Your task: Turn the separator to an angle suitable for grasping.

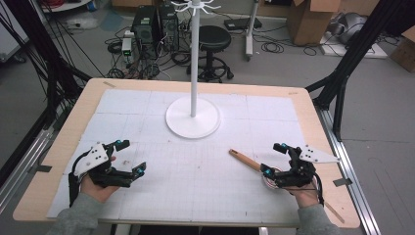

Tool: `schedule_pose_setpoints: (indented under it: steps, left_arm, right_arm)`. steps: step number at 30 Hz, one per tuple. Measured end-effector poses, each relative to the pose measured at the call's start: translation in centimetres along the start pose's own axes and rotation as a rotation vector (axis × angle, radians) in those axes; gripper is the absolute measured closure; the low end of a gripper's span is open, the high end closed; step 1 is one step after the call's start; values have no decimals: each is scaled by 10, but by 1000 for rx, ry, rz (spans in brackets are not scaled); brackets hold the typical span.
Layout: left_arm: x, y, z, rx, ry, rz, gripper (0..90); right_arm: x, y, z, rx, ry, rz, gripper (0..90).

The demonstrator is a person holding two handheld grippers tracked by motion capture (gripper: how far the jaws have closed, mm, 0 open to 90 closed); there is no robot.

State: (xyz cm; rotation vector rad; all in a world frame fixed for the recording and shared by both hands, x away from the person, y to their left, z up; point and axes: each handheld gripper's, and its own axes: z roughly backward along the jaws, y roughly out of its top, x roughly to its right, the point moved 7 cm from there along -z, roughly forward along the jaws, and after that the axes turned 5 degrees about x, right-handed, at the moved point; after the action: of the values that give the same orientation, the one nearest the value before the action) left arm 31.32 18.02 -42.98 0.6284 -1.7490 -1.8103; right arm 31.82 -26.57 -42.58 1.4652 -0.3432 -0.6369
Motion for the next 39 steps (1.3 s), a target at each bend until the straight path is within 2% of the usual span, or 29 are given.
schedule_pose_setpoints:
  steps: [6,7,8,10,12,14,15,18,24,31,32,33,39]
  left_arm:
    - [-1,-1,0,-6,6,2,18]
    - [-1,-1,0,-6,5,2,18]
    - [0,-1,0,-7,6,1,17]
    - [0,-1,0,-8,5,2,18]
    - [-1,-1,-1,-9,5,3,18]
    - [-1,-1,-1,-10,4,5,18]
    - [-1,-2,-1,-12,6,8,18]
    - [-1,-2,-1,-16,5,9,18]
    - [-1,-3,-1,-24,6,6,18]
    - [-2,-4,3,-25,14,13,18]
    - [-2,-4,3,-25,14,13,18]
    - [-3,-4,5,-20,19,14,18]
    - [-5,-5,8,-20,27,19,18]
  right_arm:
    - [-1,0,-1,-7,-4,16,65]
    - [0,1,0,-4,-7,20,101]
    - [1,2,1,-2,-2,19,185]
    - [1,4,3,9,4,21,261]
    - [3,3,3,-4,-5,21,401]
    - [3,0,2,-34,0,19,504]
    - [5,-2,1,-61,-11,35,545]
    - [9,-6,-1,-110,-26,40,686]
    - [15,-7,-7,-165,-42,47,895]
    - [25,-13,-19,-263,-70,23,898]
    - [25,-13,-19,-263,-70,23,898]
    - [29,-16,-23,-302,-78,-10,898]
    - [35,-19,-30,-342,-72,5,898]
